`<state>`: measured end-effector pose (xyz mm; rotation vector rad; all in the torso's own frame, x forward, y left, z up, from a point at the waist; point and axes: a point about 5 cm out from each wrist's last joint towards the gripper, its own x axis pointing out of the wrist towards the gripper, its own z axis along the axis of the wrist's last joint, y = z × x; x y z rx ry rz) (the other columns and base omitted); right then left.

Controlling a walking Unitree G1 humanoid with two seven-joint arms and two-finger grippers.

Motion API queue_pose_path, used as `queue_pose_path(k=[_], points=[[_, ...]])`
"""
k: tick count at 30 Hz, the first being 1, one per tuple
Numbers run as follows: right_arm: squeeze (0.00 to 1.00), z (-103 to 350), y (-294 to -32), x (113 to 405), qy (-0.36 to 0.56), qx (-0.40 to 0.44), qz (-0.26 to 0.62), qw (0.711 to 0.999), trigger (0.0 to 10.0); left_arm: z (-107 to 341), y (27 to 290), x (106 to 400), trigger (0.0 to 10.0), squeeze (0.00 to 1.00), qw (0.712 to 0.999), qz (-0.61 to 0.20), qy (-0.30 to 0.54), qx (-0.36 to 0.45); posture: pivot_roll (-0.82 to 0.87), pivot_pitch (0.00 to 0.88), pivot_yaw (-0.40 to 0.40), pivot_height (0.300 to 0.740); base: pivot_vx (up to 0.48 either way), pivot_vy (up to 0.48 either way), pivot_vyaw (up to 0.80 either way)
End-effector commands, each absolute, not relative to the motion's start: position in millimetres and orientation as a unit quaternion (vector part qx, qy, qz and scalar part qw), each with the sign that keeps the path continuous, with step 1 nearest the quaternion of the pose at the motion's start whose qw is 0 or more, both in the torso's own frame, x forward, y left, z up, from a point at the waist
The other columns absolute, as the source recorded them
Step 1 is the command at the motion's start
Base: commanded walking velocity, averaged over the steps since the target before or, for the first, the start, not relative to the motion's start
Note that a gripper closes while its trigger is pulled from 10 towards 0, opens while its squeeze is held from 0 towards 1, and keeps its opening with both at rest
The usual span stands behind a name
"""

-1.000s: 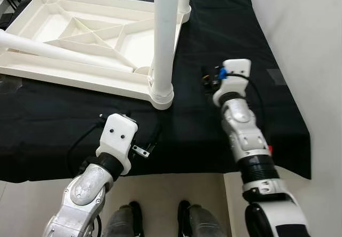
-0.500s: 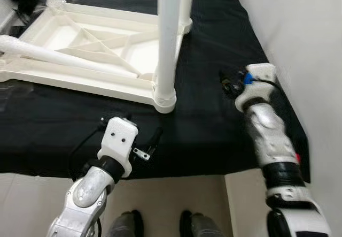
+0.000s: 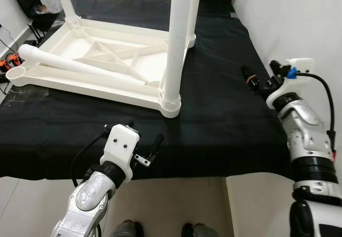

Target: Building children table

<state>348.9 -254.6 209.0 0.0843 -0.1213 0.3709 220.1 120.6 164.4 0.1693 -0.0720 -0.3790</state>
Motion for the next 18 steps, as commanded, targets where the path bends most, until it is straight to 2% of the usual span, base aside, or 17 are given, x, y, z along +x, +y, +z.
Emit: queue_pose_path(k=[1, 6, 8, 10, 13, 18], points=[[0.0, 203, -252, 342, -0.041, 0.047, 0.25, 0.966, 10.0, 160, 121, 218, 10.0, 0.0, 0.977, -0.19, -0.029, 0.092, 0.07, 0.093, -0.044, 0.74, 0.0, 0.0, 0.0], [0.0, 205, -250, 336, -0.039, 0.059, 0.309, 0.948, 10.0, 159, 120, 218, 10.0, 0.0, 0.977, -0.191, -0.03, 0.091, 0.07, 0.091, -0.046, 0.74, 0.0, 0.0, 0.0], [0.0, 208, -243, 332, -0.046, 0.075, 0.359, 0.929, 10.0, 158, 120, 218, 10.0, 0.0, 0.977, -0.191, -0.03, 0.09, 0.08, 0.091, -0.047, 0.74, 0.0, 0.0, 0.0], [0.0, 208, -243, 332, -0.046, 0.075, 0.359, 0.929, 10.0, 158, 120, 218, 10.0, 0.0, 0.977, -0.191, -0.03, 0.09, 0.08, 0.091, -0.047, 0.74, 0.0, 0.0, 0.0], [0.0, 213, -230, 335, -0.051, 0.087, 0.409, 0.907, 10.0, 159, 119, 217, 10.0, 0.0, 0.977, -0.195, -0.034, 0.085, 0.08, 0.094, -0.049, 0.74, 0.0, 0.0, 0.0], [0.0, 219, -215, 340, -0.067, 0.096, 0.437, 0.892, 10.0, 160, 113, 213, 10.0, 0.0, 0.973, -0.214, -0.034, 0.074, 0.08, 0.096, -0.054, 0.74, 0.0, 0.0, 0.0]])
